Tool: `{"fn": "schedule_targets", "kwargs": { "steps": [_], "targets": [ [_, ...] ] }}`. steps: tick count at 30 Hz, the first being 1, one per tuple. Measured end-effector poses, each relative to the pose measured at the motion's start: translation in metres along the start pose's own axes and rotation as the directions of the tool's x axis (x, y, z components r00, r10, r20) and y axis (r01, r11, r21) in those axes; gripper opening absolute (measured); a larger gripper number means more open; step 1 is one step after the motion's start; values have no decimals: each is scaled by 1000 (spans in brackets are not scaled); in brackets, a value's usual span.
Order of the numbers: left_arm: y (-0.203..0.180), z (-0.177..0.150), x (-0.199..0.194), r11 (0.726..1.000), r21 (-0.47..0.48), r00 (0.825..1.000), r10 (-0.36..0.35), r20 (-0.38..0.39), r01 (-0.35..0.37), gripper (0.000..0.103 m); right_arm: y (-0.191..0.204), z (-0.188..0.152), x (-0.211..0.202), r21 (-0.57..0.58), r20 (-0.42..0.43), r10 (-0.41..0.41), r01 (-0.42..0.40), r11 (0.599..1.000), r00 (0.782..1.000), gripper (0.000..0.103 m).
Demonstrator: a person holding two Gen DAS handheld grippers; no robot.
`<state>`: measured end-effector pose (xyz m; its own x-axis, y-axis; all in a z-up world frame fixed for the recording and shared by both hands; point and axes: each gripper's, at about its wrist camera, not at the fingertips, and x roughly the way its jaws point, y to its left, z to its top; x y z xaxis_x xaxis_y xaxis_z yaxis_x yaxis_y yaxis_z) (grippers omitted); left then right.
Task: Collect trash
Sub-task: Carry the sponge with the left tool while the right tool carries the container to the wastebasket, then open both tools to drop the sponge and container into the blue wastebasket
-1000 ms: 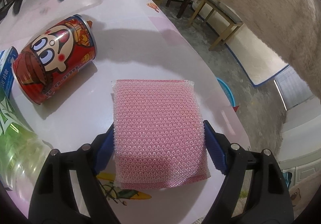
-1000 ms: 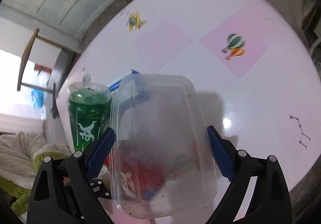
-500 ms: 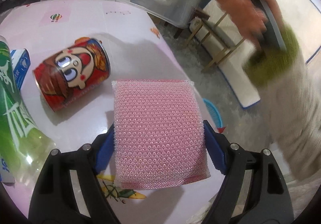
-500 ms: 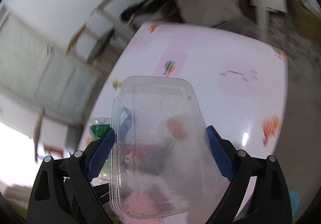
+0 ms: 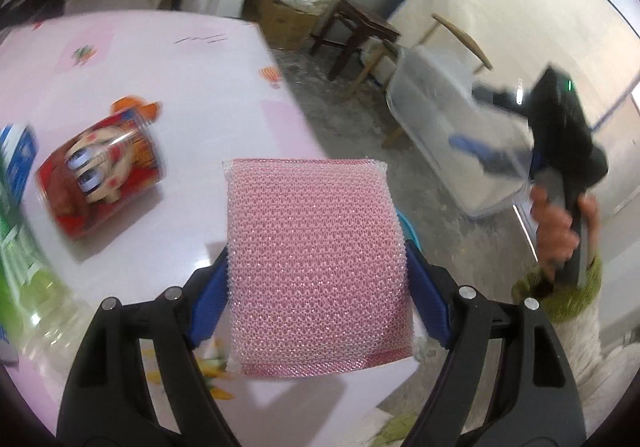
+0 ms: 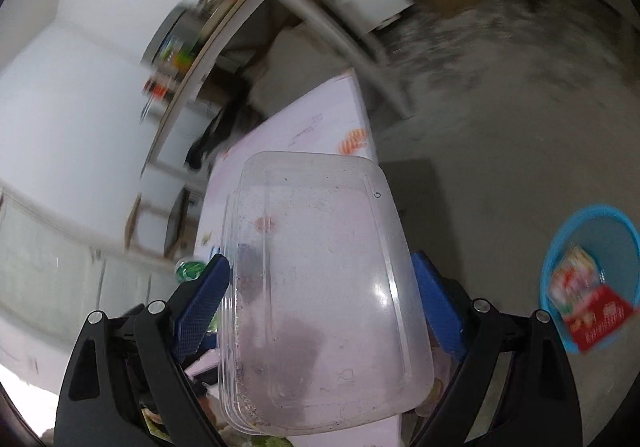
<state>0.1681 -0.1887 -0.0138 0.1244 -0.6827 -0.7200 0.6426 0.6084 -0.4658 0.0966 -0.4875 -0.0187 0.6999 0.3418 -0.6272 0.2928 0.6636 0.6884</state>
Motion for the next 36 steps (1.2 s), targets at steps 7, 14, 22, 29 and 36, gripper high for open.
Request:
{"fn": "schedule_targets", "kwargs": {
  "steps": [7,14,22,29,36],
  "targets": [
    [-65,22,44,992,95,994,-70,-90,78,76,-113,-63,-55,309,114,-49,11,951,992,88],
    [-136,29,138,975,148,953,-120,-277,166,76,-210,-116,-74,555,156,-119,12,832,981,88],
    [-193,41,244,971,184,932,-81,-353,154,81,-306,-104,-66,694,239,-124,-81,715,963,90],
    [-194,60,305,985,124,932,-68,-355,119,83,-376,-89,-25,758,227,-158,-72,648,961,93],
    [-171,57,286,987,78,928,-106,-357,142,83,-382,-115,-25,777,242,-196,-69,626,950,93]
  ]
}}
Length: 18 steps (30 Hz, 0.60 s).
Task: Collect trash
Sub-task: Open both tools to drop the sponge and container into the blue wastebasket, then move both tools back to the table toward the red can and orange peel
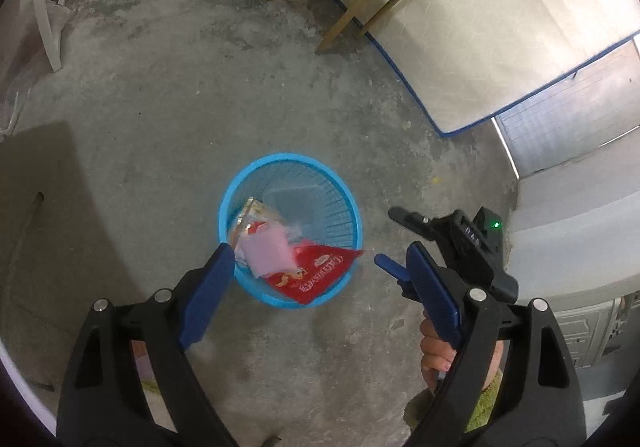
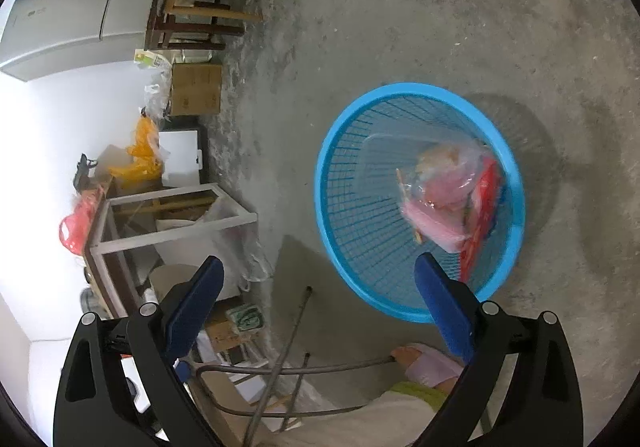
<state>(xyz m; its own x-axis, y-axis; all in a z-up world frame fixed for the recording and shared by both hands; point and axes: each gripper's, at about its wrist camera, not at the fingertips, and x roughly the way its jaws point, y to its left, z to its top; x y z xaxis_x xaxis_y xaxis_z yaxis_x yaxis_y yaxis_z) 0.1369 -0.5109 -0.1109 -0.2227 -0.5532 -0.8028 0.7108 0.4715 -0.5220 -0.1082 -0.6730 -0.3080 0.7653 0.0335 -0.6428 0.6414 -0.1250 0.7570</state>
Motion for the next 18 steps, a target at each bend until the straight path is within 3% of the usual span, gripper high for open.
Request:
{"fn": "schedule_targets", "kwargs": {
  "steps": [5,9,13,18],
  "targets": [
    [8,-9,-44,999,1,997,-34,66,34,83,11,-17,-21,-69,23,-26,27,997,999,93],
    [11,-24,-89,999,32,991,-31,132,27,83,42,-37,-46,-185,50,-19,28,982,999,93],
    [21,-54,-142,998,57,977,4,215,-17,83,96,-67,-61,-361,37,-19,31,932,999,93],
    [43,-100,-205,996,49,945,51,322,-70,83,165,-115,-51,-536,-60,-29,-8,844,998,93]
  ]
}}
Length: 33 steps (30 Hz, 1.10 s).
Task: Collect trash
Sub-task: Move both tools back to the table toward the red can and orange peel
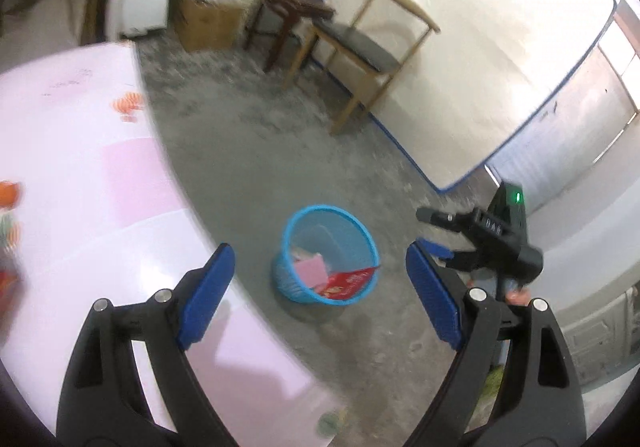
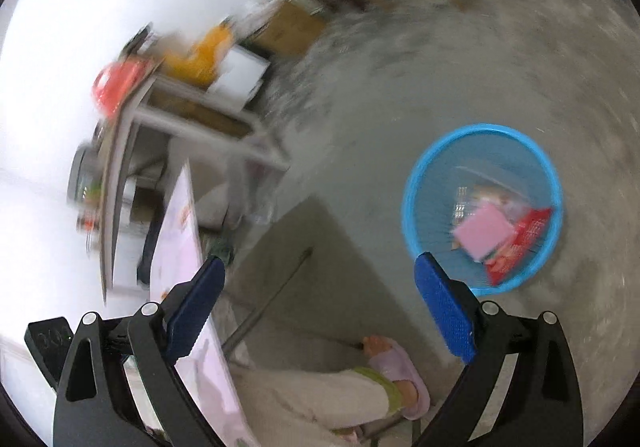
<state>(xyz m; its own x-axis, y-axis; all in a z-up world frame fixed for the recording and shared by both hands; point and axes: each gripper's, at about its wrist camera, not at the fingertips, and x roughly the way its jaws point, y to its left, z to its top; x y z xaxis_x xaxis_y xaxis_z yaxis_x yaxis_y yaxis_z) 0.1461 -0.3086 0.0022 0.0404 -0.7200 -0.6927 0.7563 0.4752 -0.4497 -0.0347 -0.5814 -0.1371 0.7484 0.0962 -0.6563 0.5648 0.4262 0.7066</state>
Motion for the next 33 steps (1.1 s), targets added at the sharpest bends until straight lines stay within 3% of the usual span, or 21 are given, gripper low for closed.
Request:
{"fn": "schedule_targets", "kwargs": {
  "steps": [3,9,12,17,22,25,30,33],
  "targets": [
    [17,-19,-44,997,9,995,72,73,-73,83,66,-12,18,-144,-74,31,-41,989,997,93],
    [53,-58,-121,974,-26,950,226,213,-226,83,190,-52,71,-368,-253,77,-170,914,964,93],
    [71,-73,-144,955,-49,924,294,245,-291,83,239,-69,103,-425,-326,77,-219,878,942,89],
    [98,-87,-172,934,-72,897,356,262,-350,83,312,-93,171,-499,-428,28,-262,826,903,83],
    [125,-96,-191,928,-115,888,373,270,-355,82,367,-108,241,-608,-439,-92,-220,763,894,70],
    [134,-100,-199,924,-137,881,383,279,-358,76,391,-120,276,-703,-406,-193,-170,690,893,61],
    [142,-97,-205,921,-143,878,388,280,-361,72,404,-137,314,-812,-347,-330,-105,575,878,48],
    [144,-93,-203,922,-130,880,386,276,-364,71,405,-140,318,-835,-334,-345,-105,541,877,43]
  ]
}}
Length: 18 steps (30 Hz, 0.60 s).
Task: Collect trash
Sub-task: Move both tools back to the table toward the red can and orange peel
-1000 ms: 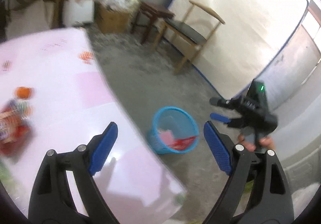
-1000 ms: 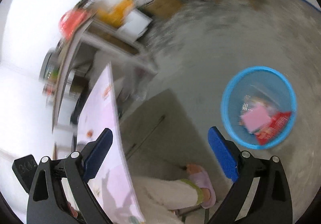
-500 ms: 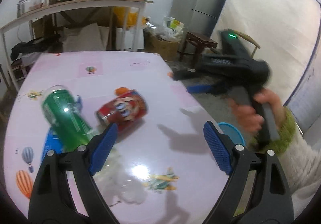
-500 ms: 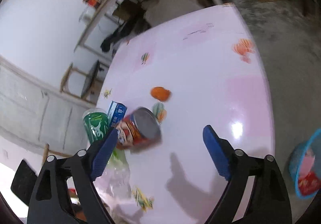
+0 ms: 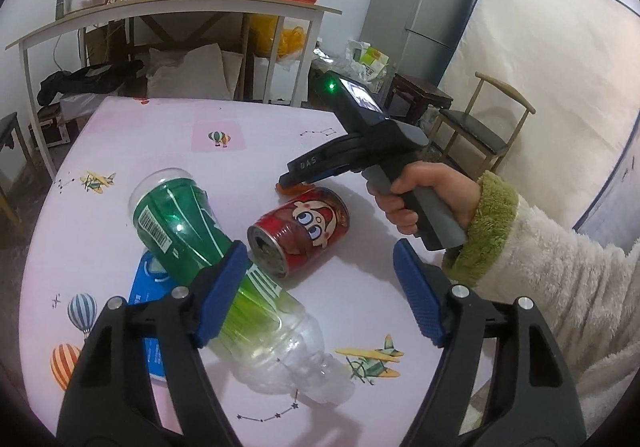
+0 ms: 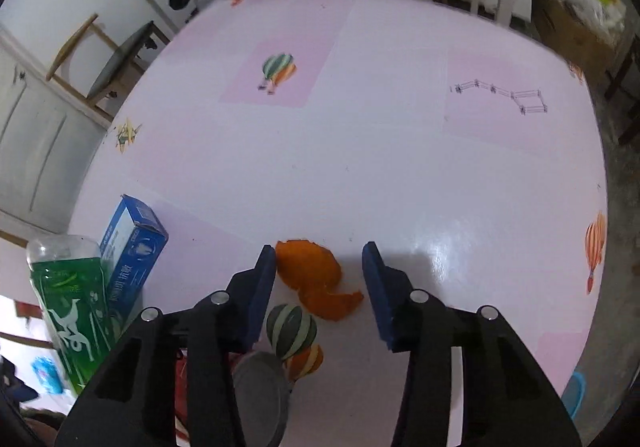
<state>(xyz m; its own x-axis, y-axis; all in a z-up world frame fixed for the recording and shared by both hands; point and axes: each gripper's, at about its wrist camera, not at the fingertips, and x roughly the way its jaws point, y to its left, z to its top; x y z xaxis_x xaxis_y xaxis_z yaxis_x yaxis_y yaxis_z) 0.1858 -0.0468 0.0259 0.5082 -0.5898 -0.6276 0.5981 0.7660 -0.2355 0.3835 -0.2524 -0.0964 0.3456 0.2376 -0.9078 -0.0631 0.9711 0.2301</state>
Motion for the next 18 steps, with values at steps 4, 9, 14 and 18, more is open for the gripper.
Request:
{"fn": "schedule_targets", "kwargs": {
  "steps": [4,9,14,18],
  "targets": [
    [0,5,11,1000,13,1000,-12,-17,12,71,-2,-3,-1,-20,-2,3,-3,1000,1000,29],
    [-3,12,25,999,20,999,-26,-48,27,71,-9,-10,-5,19,22,17,-18,1000,1000,18],
    [-2,19,43,999,44,995,-22,-95,26,72,-46,-33,-16,162,65,57,-67,984,996,16],
    [-6,31,64,994,106,987,-5,-162,22,78,-70,-63,-33,247,95,61,-83,966,994,16]
  ]
}}
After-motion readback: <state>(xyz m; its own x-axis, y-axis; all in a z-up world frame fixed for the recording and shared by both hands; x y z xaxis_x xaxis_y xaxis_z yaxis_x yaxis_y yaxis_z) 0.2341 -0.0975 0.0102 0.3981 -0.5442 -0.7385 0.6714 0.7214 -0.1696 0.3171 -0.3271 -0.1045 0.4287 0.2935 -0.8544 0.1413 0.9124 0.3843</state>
